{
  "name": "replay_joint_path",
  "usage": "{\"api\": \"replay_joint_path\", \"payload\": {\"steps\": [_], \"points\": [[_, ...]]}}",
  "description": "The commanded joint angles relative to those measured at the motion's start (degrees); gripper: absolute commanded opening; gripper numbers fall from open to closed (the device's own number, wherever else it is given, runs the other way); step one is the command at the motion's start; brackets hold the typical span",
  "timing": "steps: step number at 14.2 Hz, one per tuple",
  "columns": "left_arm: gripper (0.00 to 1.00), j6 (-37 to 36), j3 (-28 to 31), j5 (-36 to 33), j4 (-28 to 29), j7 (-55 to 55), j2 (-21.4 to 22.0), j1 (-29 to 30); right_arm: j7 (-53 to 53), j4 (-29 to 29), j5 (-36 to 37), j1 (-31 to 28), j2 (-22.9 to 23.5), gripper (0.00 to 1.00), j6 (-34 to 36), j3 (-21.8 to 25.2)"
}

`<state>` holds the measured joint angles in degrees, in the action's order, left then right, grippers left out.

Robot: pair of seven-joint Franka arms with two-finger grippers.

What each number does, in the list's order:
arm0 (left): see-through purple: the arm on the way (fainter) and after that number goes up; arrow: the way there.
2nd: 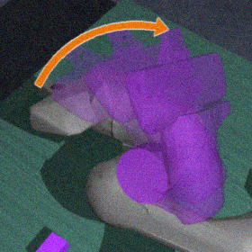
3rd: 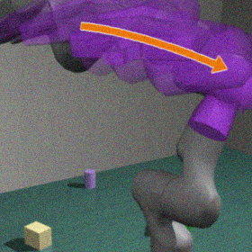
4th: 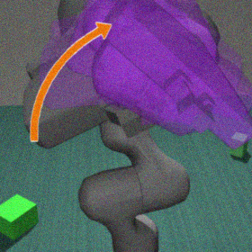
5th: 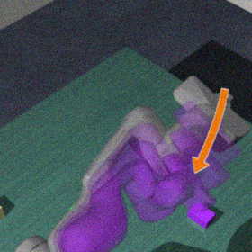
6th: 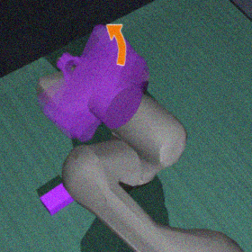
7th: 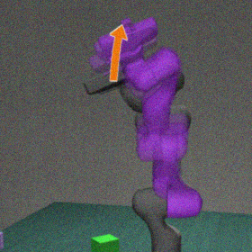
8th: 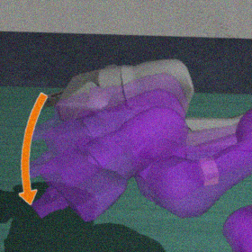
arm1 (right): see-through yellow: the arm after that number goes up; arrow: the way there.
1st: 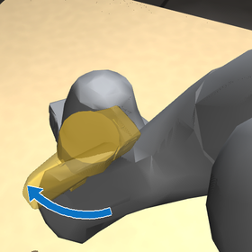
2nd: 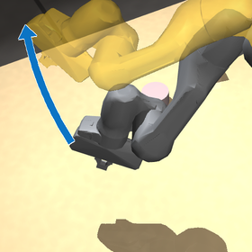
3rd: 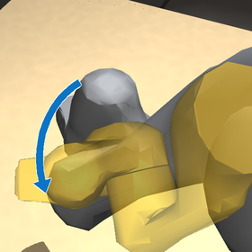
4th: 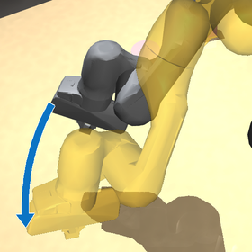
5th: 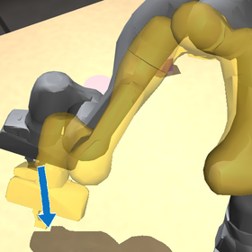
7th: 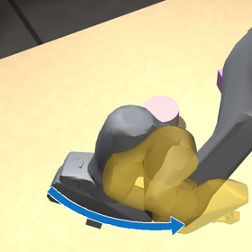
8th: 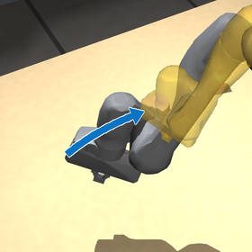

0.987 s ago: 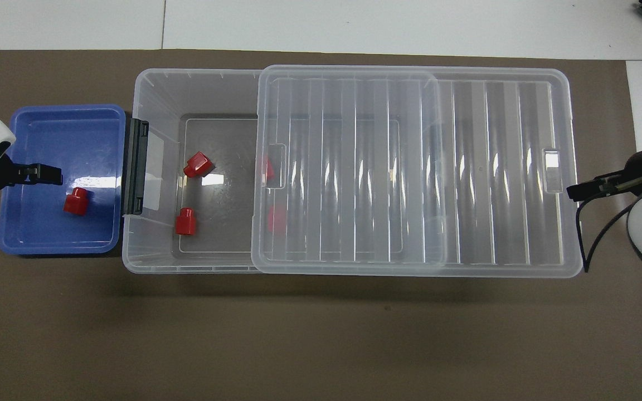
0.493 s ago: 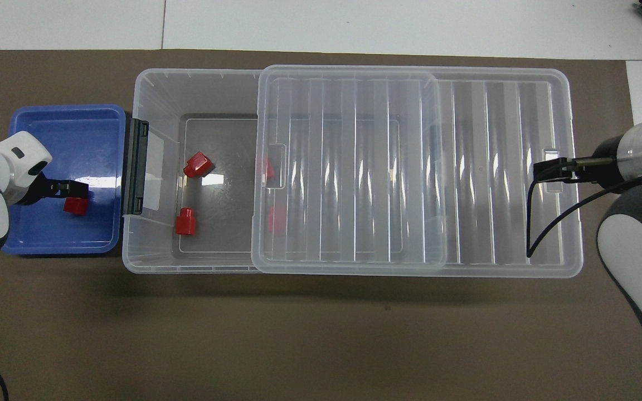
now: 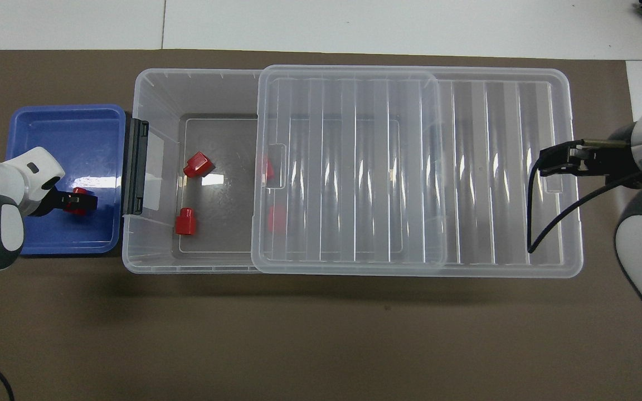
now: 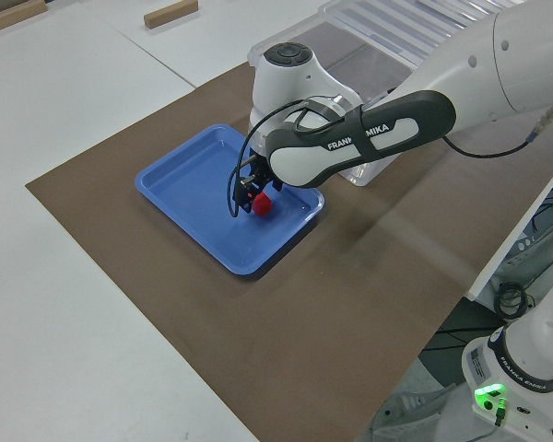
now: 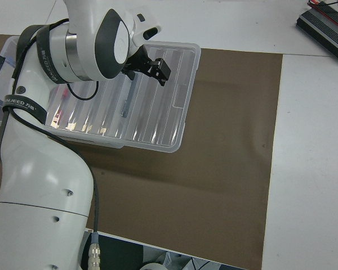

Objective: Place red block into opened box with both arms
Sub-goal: 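Carry the red block into the open box and release it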

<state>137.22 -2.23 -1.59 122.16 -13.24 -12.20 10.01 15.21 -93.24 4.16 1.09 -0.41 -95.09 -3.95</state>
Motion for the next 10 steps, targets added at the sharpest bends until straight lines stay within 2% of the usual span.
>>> {"api": "replay_joint_path", "payload": {"steps": [1,2,3,6,7,8,10], "points": [[0.44,1.29,0.21,-0.87,1.24,-1.0,0.68,-0.08,1.31,2.8,-0.02,-0.47,1.64,1.0,2.88,-0.1],[0.04,1.03,0.21,-0.87,1.24,-1.09,0.77,0.1,1.31,2.72,-0.11,-0.65,1.46,1.0,3.06,-0.1],[0.0,0.68,0.21,-0.87,1.24,-1.0,0.77,0.19,1.22,2.45,-0.11,-0.74,1.29,1.0,3.32,-0.01],[0.0,-0.46,0.21,-0.87,0.72,-0.65,0.77,0.36,0.87,1.22,-0.37,-1.44,0.85,1.0,3.06,0.08],[0.0,-2.81,0.21,-0.7,-0.42,-0.39,0.86,0.36,0.78,1.22,-0.38,-1.53,0.85,1.0,2.98,0.17],[0.0,-7.62,0.21,-0.35,-3.56,-0.3,1.03,0.36,0.61,1.22,-0.38,-1.79,0.85,1.0,3.24,0.34],[0.0,-22.8,0.12,1.14,-14.52,1.36,0.95,0.36,0.61,1.13,-0.9,-2.23,0.76,1.0,3.24,0.34]]}}
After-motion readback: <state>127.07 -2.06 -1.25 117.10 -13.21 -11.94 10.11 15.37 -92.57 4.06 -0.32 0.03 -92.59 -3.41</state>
